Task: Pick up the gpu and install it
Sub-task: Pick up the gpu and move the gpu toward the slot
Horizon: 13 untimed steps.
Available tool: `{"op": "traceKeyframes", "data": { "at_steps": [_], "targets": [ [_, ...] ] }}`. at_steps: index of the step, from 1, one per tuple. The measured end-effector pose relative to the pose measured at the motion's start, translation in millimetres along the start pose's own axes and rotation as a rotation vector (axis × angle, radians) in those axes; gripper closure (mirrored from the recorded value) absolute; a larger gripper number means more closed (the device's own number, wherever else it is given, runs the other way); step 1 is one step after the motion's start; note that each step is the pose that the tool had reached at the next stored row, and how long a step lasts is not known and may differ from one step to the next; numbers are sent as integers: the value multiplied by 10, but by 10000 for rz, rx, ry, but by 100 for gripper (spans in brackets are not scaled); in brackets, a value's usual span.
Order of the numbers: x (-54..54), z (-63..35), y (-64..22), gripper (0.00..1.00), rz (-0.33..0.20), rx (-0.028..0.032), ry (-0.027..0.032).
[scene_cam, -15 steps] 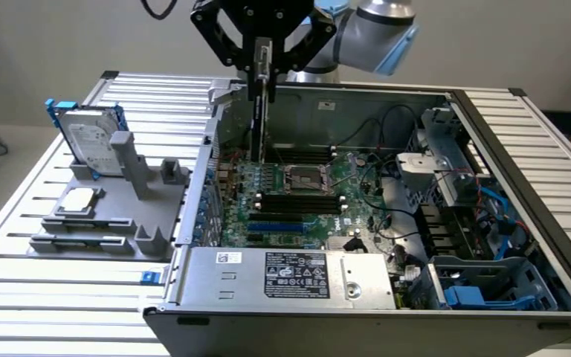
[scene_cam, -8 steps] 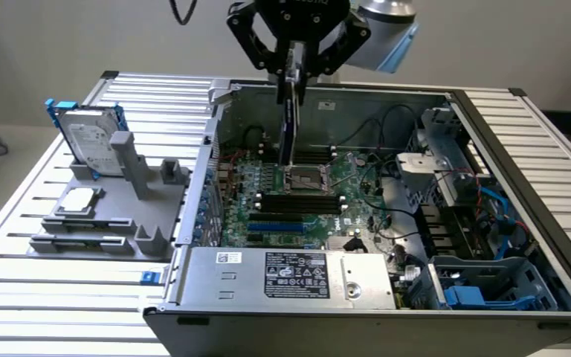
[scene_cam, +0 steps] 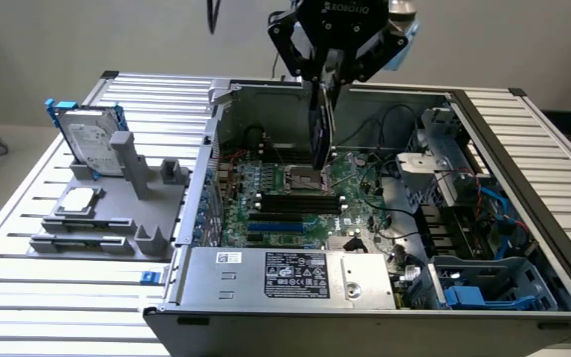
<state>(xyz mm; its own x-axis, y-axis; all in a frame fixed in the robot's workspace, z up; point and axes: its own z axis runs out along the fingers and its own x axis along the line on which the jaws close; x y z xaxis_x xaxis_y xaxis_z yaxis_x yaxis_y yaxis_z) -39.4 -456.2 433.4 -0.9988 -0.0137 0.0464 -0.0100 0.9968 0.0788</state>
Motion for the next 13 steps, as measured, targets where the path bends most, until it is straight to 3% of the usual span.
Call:
{"op": "traceKeyframes", "data": {
  "at_steps": [4, 13],
  "targets": [
    [-82, 66, -2, 73, -122, 35, 9],
    [-87, 153, -8, 73, -1734, 113, 135]
  ]
}}
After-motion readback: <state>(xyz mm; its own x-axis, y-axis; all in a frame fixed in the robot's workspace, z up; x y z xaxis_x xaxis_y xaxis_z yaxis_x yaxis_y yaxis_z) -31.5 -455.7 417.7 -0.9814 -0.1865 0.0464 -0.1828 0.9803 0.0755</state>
